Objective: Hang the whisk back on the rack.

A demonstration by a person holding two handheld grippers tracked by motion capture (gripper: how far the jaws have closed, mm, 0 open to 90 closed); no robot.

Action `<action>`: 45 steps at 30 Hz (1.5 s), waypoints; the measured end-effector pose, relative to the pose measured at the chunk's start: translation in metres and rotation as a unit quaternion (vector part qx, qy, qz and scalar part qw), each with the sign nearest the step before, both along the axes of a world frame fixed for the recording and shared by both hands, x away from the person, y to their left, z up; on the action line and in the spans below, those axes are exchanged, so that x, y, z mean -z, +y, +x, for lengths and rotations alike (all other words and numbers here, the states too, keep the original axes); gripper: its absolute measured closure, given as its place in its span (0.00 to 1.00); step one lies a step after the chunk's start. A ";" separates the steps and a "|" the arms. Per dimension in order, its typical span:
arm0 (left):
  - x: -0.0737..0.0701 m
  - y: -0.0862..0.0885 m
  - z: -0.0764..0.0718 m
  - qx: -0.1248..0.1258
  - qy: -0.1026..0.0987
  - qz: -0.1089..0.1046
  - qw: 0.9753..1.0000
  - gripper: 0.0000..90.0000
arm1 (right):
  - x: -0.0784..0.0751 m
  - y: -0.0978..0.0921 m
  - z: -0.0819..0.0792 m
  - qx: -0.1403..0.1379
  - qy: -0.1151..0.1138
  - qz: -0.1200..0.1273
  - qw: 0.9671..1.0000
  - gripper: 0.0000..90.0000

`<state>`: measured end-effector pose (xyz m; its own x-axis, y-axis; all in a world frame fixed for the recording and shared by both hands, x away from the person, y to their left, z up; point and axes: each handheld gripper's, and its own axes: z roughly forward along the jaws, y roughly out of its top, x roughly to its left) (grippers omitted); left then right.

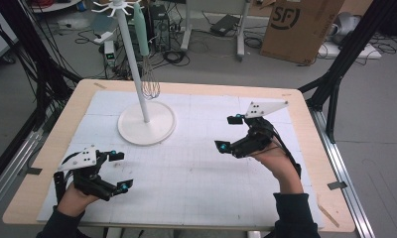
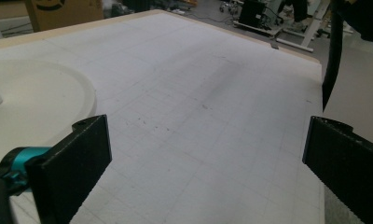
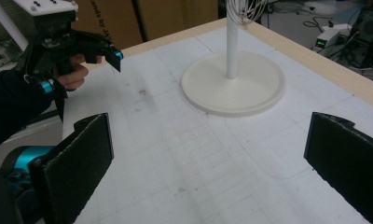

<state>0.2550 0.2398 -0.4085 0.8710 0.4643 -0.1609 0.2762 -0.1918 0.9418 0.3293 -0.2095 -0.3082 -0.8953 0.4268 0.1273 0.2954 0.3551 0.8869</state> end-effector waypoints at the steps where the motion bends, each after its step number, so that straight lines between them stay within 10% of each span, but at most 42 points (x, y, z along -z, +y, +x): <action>1: 0.000 0.000 0.000 -0.001 -0.001 0.001 1.000 0.02 | 0.003 -0.002 -0.003 0.001 -0.001 -0.002 1.000 0.00; 45: 0.002 0.006 0.001 -0.020 -0.009 -0.005 1.000 0.02 | 0.095 -0.060 -0.068 0.059 -0.009 0.017 0.998 0.01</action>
